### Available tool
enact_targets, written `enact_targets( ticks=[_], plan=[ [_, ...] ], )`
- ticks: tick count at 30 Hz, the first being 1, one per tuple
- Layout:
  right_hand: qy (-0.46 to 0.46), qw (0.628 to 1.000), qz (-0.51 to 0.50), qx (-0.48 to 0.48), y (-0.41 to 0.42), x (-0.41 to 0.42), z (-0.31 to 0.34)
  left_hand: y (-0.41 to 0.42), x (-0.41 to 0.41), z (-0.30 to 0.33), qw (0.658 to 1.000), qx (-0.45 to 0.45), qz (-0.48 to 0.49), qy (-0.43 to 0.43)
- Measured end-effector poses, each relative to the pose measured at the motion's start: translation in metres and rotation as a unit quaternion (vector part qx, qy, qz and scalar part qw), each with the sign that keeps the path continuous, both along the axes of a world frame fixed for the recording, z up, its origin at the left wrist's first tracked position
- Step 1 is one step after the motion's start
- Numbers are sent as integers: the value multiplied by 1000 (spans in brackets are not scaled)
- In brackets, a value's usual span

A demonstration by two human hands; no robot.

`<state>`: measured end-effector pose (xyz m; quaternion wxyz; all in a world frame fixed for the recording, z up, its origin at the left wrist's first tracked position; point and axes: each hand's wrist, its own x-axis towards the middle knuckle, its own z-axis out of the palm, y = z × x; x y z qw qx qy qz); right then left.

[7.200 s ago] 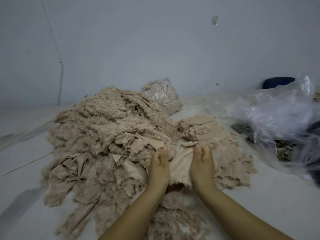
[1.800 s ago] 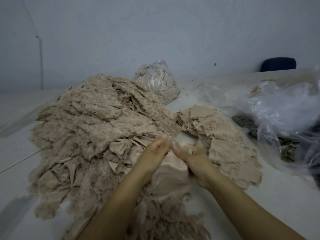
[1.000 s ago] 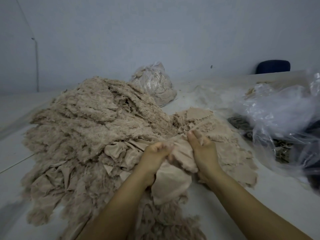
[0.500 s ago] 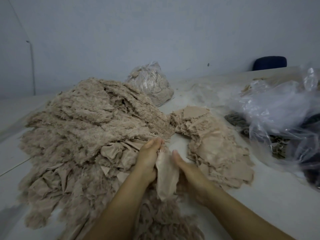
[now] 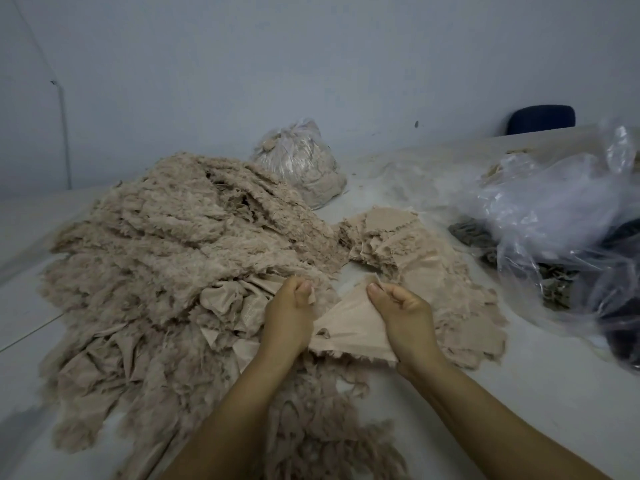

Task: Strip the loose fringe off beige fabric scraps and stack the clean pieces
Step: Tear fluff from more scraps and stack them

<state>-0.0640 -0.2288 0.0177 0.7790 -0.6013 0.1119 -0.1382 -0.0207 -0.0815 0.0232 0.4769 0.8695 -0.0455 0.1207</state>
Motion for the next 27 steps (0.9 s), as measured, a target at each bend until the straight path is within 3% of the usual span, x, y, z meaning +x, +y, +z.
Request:
enact_targets(
  ticks=[6,8,10,12,14,16,19,21,23,25,27],
  plan=[
    [-20,998,-8,-60,-14,8,4,2,0,2,999,20,22,-35],
    [-18,994,-68,-82,-33,15,5,14,3,3,998,35,39,-44],
    [-3,978,-127,-165,-60,25,9,29,5,3,998,53,6,-44],
    [46,931,-153,-328,-83,31,13,42,4,5,994,58,-85,-34],
    [99,855,-148,-488,-89,28,13,53,-1,9,981,94,-170,-8],
    [54,817,-140,-556,-73,21,9,63,0,13,963,157,-220,-1],
    [-32,862,19,-506,-21,2,-1,73,2,18,949,214,-230,-38],
    [-40,876,150,-457,16,-10,-13,78,3,23,949,215,-213,-85],
    [-52,882,211,-419,44,-15,-24,86,3,27,944,228,-208,-114],
    [-62,878,225,-419,63,-14,-29,95,4,30,939,245,-223,-89],
    [-65,843,236,-479,77,-9,-32,102,4,31,932,263,-246,-36]
  ],
)
